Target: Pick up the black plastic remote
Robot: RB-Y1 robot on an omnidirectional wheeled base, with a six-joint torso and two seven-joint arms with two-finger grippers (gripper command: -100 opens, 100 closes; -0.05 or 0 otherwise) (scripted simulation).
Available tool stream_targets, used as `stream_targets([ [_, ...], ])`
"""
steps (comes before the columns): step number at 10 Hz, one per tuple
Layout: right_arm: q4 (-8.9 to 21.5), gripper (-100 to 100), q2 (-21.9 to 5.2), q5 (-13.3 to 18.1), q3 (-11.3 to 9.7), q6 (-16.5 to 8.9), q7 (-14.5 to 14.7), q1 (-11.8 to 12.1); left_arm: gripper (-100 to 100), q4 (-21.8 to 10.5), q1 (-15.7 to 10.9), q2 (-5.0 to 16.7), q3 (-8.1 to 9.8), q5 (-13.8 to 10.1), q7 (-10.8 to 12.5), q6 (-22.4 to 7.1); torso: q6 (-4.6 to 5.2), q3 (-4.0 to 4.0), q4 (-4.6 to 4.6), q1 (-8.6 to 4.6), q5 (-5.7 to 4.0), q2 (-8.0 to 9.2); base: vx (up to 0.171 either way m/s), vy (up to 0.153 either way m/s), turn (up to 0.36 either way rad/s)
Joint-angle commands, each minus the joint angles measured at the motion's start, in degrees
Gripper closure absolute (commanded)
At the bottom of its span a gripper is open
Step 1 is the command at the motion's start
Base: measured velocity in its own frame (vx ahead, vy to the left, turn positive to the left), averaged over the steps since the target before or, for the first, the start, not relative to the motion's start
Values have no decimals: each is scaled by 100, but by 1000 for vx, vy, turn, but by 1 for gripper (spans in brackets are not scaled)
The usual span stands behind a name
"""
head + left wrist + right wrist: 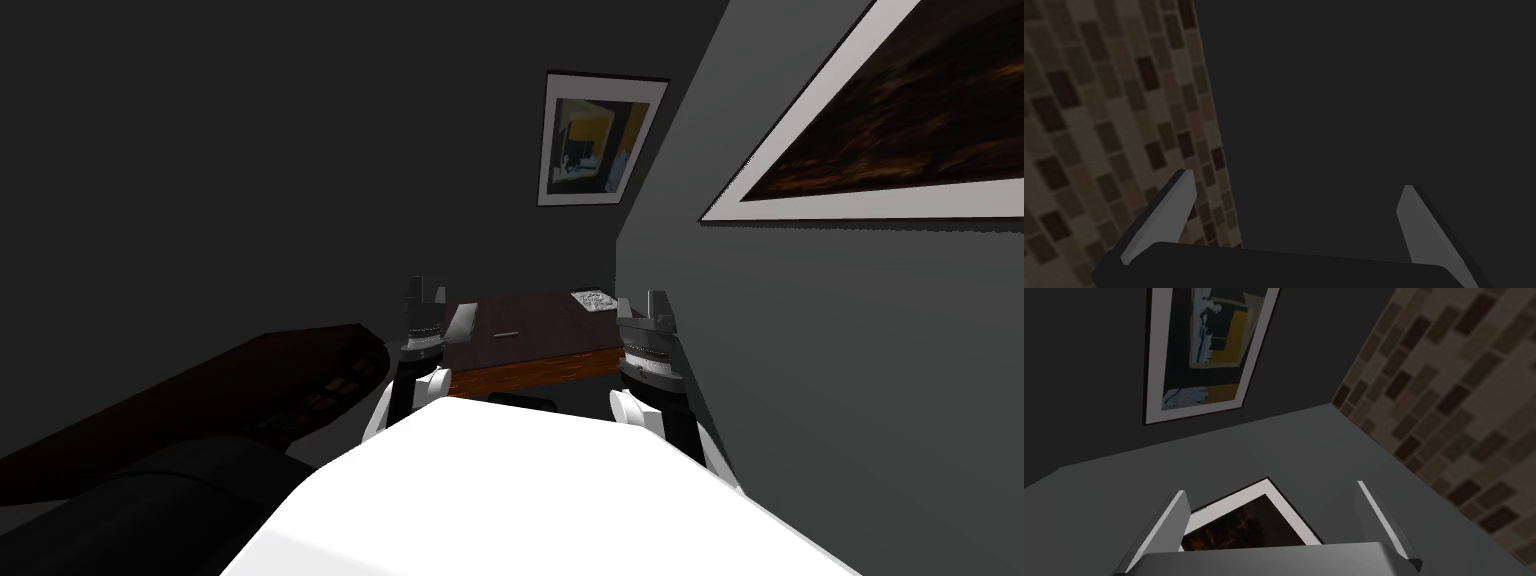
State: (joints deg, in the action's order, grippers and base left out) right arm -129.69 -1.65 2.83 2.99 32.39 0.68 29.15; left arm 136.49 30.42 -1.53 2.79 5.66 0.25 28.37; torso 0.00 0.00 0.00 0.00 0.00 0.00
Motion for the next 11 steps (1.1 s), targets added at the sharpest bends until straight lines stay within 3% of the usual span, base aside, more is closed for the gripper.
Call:
stream_targets([
  [1, 0, 0, 0, 0, 0, 0, 0, 0, -100, -86, -21, 216, 67, -24, -4, -102, 0, 0, 0, 0, 0, 0, -25, 3, -58],
  [4, 0, 0, 0, 0, 0, 0, 0, -1, -100, -433, -109, 678, 334, -121, -18, -499, 1, 12, 4, 11, 2, 21, -60, 19, -121],
  [5, 0, 0, 0, 0, 0, 0, 0, -1, -100, -433, -109, 678, 334, -121, -18, -512, 2, 14, 5, 15, 4, 24, -47, 25, -41],
  [8, 0, 0, 0, 0, 0, 0, 0, -1, -100, -973, -256, 1058, 765, -282, -32, -1100, 3, 9, 4, 16, 4, 16, -48, 32, -187],
  [9, 0, 0, -1, 0, 0, 0, 0, -1, -100, -1000, -256, 1058, 765, -282, -32, -1179, 2, 12, 4, 20, 4, 21, -52, 32, -72],
  [10, 0, 0, 0, 0, 1, 0, 0, 0, -100, -1152, -318, 1162, 937, -348, -35, -1446, -1, 11, 4, 17, 4, 18, -46, 16, -145],
  [11, 0, 0, 0, 0, 0, 0, 0, -1, -100, -1231, -318, 1162, 937, -348, -35, -1446, 0, 10, 4, 13, 3, 18, -36, 16, -83],
])
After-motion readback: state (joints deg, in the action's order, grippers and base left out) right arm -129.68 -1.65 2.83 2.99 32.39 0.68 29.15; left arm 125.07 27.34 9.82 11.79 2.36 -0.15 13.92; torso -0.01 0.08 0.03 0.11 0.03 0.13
